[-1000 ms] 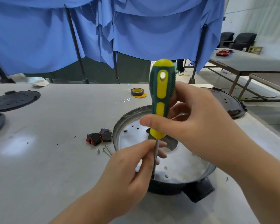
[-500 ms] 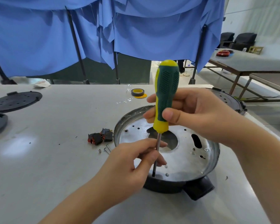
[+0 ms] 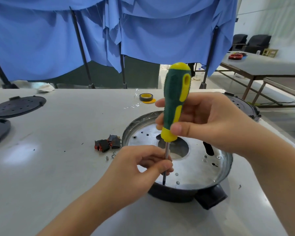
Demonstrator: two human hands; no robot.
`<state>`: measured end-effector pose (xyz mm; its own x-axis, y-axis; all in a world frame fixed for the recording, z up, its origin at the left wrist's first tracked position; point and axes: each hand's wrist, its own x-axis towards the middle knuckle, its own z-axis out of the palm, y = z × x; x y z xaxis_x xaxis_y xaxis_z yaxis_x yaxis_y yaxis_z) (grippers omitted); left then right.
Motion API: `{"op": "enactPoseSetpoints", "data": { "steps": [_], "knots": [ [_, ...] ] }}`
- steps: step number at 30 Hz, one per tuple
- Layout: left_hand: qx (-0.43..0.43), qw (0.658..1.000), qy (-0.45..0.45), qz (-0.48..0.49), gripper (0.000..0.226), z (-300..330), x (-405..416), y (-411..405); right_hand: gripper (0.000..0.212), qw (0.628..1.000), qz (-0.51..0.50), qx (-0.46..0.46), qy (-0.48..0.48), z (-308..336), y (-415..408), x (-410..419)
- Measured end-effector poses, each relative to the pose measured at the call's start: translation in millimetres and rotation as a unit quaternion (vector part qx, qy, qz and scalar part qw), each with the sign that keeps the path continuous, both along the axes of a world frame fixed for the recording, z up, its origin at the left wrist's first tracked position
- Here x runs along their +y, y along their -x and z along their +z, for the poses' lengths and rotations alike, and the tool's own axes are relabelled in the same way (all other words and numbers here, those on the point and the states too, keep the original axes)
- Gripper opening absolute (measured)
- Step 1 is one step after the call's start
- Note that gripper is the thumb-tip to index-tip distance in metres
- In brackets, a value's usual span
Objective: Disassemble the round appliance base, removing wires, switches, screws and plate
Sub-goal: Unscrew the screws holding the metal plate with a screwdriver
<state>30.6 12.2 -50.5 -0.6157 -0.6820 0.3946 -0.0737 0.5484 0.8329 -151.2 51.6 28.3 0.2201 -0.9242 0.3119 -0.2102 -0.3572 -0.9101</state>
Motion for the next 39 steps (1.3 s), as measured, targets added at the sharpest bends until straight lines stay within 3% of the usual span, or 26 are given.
{"op": "enactPoseSetpoints", "data": {
  "steps": [3,9,16,19,22,25,31,36,39],
  "knots": [
    [0.000,1.000,0.013,0.014,0.010,1.0,0.6,0.7,0.041,0.999,0.040,-0.001,-0.023,0.2,0.1,1.6],
    [0.001,0.998,0.039,0.054,0.012,-2.6,1.1,3.8,0.045,0.996,-0.070,0.042,0.017,-3.2,-8.3,-1.9],
    [-0.025,0.999,0.045,0.014,0.012,-1.2,3.1,0.9,0.046,0.997,0.073,-0.009,-0.033,-0.1,-2.6,2.4],
    [-0.019,0.999,0.032,-0.002,0.015,-0.1,2.9,-0.9,0.047,0.998,0.051,0.015,-0.035,-1.0,-1.7,1.5],
    [-0.002,0.999,0.034,0.041,0.008,-1.9,1.5,1.3,0.052,0.998,-0.018,0.051,-0.011,-1.1,-5.4,-0.2],
    [0.007,0.997,0.042,0.069,0.017,-4.0,0.6,3.7,0.054,0.998,-0.054,0.034,0.014,-2.1,-7.2,-2.4],
    [-0.005,0.999,0.046,0.014,0.018,-4.0,3.9,1.0,0.049,0.997,0.065,-0.012,-0.038,3.7,-1.9,5.0],
    [0.014,0.998,0.040,0.056,0.011,-4.4,3.4,2.6,0.055,0.995,-0.045,0.091,0.002,1.6,-12.6,4.6],
    [0.015,0.995,0.049,0.084,0.025,-5.0,2.0,3.9,0.044,0.993,-0.077,0.086,0.035,1.7,-15.5,3.7]
  ]
}}
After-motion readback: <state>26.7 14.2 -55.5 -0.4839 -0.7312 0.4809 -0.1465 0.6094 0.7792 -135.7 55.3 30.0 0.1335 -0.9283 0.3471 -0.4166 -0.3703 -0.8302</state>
